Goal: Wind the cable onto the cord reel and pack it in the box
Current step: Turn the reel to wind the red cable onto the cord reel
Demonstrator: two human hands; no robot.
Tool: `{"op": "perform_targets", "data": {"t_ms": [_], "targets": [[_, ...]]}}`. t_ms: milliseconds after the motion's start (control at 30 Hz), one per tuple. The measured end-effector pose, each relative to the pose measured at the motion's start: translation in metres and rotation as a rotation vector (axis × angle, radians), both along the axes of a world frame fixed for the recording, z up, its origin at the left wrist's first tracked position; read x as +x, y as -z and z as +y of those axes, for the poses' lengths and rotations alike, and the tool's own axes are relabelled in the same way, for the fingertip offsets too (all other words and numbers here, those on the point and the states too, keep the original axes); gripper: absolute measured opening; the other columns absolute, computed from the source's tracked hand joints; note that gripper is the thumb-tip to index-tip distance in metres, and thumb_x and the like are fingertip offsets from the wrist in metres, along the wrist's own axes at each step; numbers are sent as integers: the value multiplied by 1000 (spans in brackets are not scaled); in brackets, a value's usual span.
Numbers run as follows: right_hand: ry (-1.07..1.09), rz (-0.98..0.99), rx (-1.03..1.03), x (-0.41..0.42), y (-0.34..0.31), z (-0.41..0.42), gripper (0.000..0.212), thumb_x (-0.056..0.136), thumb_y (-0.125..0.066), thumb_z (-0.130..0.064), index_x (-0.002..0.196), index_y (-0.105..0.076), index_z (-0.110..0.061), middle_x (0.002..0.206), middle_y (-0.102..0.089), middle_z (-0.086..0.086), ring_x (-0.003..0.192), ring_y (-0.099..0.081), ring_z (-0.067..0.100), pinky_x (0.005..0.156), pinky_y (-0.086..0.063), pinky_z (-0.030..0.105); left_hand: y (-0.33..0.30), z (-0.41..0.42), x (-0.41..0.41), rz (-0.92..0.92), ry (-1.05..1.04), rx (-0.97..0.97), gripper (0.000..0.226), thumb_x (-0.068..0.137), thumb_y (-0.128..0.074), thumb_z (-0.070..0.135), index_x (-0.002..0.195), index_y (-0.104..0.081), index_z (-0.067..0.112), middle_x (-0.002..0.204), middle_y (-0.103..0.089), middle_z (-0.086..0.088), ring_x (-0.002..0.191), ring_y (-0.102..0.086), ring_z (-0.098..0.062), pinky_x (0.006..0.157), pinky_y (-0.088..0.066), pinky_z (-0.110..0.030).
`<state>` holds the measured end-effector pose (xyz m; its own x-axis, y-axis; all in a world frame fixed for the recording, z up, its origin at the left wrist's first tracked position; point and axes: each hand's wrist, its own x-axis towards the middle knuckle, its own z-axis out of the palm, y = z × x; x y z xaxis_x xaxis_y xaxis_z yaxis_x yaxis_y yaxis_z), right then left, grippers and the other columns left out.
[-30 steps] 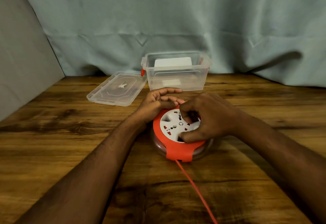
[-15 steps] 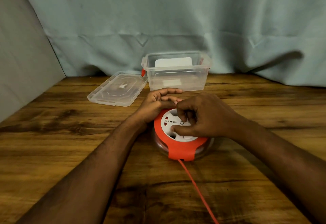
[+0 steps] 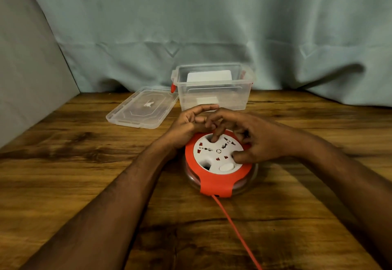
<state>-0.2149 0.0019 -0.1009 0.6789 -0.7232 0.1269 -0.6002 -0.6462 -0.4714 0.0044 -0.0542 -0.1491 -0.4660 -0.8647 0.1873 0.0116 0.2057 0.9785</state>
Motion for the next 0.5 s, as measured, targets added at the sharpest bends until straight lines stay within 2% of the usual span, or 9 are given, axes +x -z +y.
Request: {"op": "perform_targets", "data": {"t_ms": [100, 133, 233, 333, 400, 467, 500], "targets": [[-6, 15, 19, 0, -4, 2, 84, 76, -86, -15, 141, -40, -43, 126, -68, -23, 112, -68, 20, 82, -62, 46, 0, 0, -1, -3, 1, 12, 55, 90, -58, -11, 141, -52, 10, 92, -79, -7, 87, -76, -23, 72, -60, -30], [-9, 13, 18, 1, -5, 3, 83, 76, -87, -14, 140, -41, -40, 125, -68, -22, 112, -68, 19, 83, -62, 46, 0, 0, -1, -4, -2, 15, 54, 91, -56, -12, 140, -52, 10, 91, -79, -7, 84, -77, -20, 71, -59, -28], [-3, 1, 20, 2, -6, 4, 77, 75, -89, -14, 133, -44, -37, 122, -69, -19, 109, -68, 15, 82, -62, 46, -1, 0, 0, 13, 9, 15, 54, 91, -57, -12, 140, -53, 10, 106, -73, -24, 86, -76, -23, 72, -60, -30], [26, 1, 14, 2, -7, 5, 76, 72, -92, -21, 124, -42, -46, 118, -69, -19, 114, -63, 4, 84, -62, 36, -1, 0, 0, 21, 15, 22, 54, 90, -58, -12, 139, -54, 11, 110, -69, -29, 84, -76, -23, 71, -60, -31], [48, -6, -12, 3, -5, 5, 73, 69, -95, -27, 119, -44, -43, 110, -69, -18, 104, -62, -4, 75, -59, 25, -1, 0, -1, 35, 14, 33, 56, 89, -59, -13, 139, -54, 11, 103, -71, -22, 82, -75, -23, 72, -61, -32], [64, 3, -51, 6, 0, 5, 64, 67, -96, -34, 110, -48, -38, 100, -66, -15, 89, -58, -10, 61, -48, 17, 0, -3, -2, 54, 25, 42, 61, 85, -64, -10, 142, -52, 8, 101, -71, -21, 87, -73, -31, 79, -61, -36], [75, 12, -73, 7, 2, 6, 59, 66, -96, -38, 104, -50, -38, 96, -64, -15, 84, -57, -9, 59, -42, 15, 1, -3, -1, 60, 28, 49, 65, 82, -66, -5, 143, -50, 8, 102, -70, -22, 92, -70, -34, 81, -60, -38]]}}
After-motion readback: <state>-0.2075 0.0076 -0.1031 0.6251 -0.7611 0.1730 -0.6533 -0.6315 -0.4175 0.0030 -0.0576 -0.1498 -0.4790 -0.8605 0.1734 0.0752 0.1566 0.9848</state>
